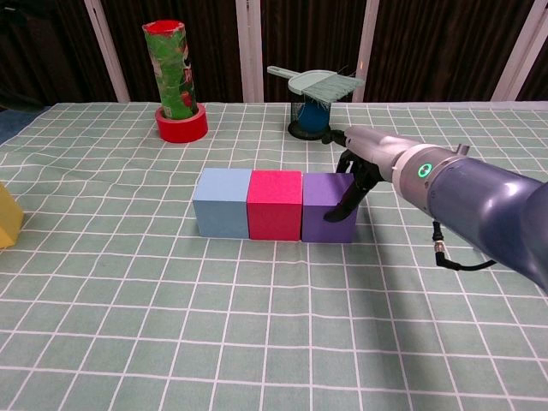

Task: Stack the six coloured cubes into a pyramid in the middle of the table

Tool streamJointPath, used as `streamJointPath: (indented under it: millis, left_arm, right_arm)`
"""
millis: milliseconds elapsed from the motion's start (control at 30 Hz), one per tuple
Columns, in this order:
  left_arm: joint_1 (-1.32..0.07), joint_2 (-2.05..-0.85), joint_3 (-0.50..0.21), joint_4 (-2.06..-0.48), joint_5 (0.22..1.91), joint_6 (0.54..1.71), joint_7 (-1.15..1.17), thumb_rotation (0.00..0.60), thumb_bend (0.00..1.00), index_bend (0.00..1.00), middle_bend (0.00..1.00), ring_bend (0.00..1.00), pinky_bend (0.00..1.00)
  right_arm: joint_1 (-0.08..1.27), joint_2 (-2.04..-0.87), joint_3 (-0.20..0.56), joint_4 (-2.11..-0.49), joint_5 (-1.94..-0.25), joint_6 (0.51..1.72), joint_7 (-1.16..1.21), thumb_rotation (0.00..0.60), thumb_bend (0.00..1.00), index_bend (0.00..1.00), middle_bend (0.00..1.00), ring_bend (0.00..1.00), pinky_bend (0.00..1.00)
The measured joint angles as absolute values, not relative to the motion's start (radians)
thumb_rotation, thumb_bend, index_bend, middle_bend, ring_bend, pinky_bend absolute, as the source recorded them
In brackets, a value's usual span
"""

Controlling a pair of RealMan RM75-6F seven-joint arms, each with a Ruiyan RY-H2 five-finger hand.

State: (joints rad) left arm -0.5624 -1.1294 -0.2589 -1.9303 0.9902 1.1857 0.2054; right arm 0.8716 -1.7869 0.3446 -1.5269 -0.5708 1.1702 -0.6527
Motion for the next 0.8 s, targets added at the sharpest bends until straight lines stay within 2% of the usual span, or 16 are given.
streamJointPath:
  millis: [567, 667, 800]
  left_arm:
    - [-0.564, -1.129, -0.257, -1.932, 0.988, 1.184, 0.207, 0.6, 0.04, 0.0, 0.04, 0.0, 0.0]
    - [-0.564, -1.128, -0.258, -1.932, 0.986, 1.185, 0.207, 0.6, 0.04, 0.0, 0.04, 0.0, 0.0]
    - [-0.564, -1.128, -0.258, -1.932, 0.985, 1.184, 0.208, 0.6, 0.04, 0.0, 0.04, 0.0, 0.0]
  right_arm:
    - [0.871, -1.791, 0.345, -1.52, -0.572, 1.172, -0.651, 0.6, 0.19, 0.0, 0.45, 0.28, 0.0]
    - [0.87, -1.792, 0.345, -1.519, -0.575, 1.171, -0.646, 0.6, 0.19, 0.0, 0.4, 0.24, 0.0]
    - [0.867, -1.793, 0.344, -1.519, -0.574, 1.168, -0.642, 0.6, 0.19, 0.0, 0.25, 0.13, 0.0]
